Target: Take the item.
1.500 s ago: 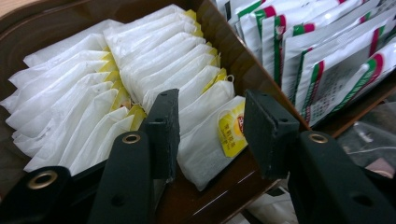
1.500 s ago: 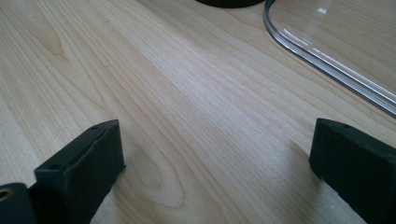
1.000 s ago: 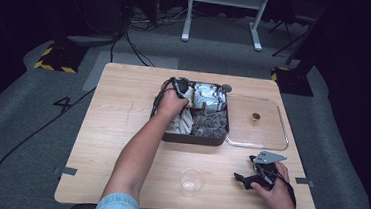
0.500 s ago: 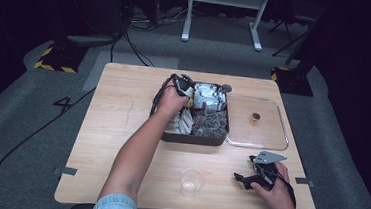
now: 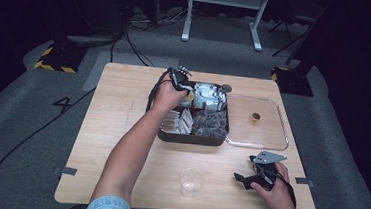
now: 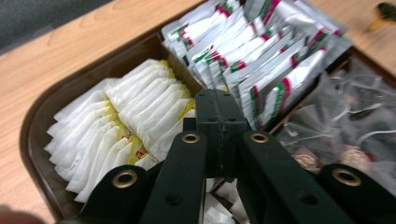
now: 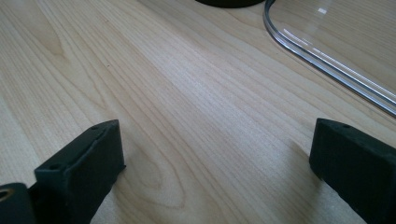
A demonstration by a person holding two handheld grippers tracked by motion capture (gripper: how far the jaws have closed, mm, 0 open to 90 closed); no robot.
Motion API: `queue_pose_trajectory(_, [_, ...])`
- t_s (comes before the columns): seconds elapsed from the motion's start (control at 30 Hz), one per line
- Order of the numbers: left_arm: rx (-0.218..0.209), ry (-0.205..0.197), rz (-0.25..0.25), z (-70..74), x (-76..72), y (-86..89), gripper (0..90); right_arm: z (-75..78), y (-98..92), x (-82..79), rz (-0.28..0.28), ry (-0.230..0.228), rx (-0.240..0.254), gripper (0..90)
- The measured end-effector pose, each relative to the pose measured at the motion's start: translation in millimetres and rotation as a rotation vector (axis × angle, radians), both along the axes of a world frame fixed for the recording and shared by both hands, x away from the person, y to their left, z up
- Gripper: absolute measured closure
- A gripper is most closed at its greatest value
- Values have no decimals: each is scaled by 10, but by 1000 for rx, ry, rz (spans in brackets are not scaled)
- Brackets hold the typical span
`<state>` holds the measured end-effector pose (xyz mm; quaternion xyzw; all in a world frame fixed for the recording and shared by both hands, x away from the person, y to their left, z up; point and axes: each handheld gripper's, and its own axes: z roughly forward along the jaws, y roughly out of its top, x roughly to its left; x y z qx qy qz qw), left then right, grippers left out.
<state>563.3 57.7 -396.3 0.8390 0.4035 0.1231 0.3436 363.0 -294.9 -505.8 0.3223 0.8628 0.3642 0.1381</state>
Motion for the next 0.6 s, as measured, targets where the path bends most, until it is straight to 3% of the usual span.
queue_pose_trajectory(0.3, [-57, -44, -56, 247, -207, 114, 900, 1, -20, -4, 13, 1, 2, 38])
queue_pose_trajectory(0.6, [-87, -55, -137, 432, -485, 205, 900, -1, -33, 1, 27, -1, 2, 38])
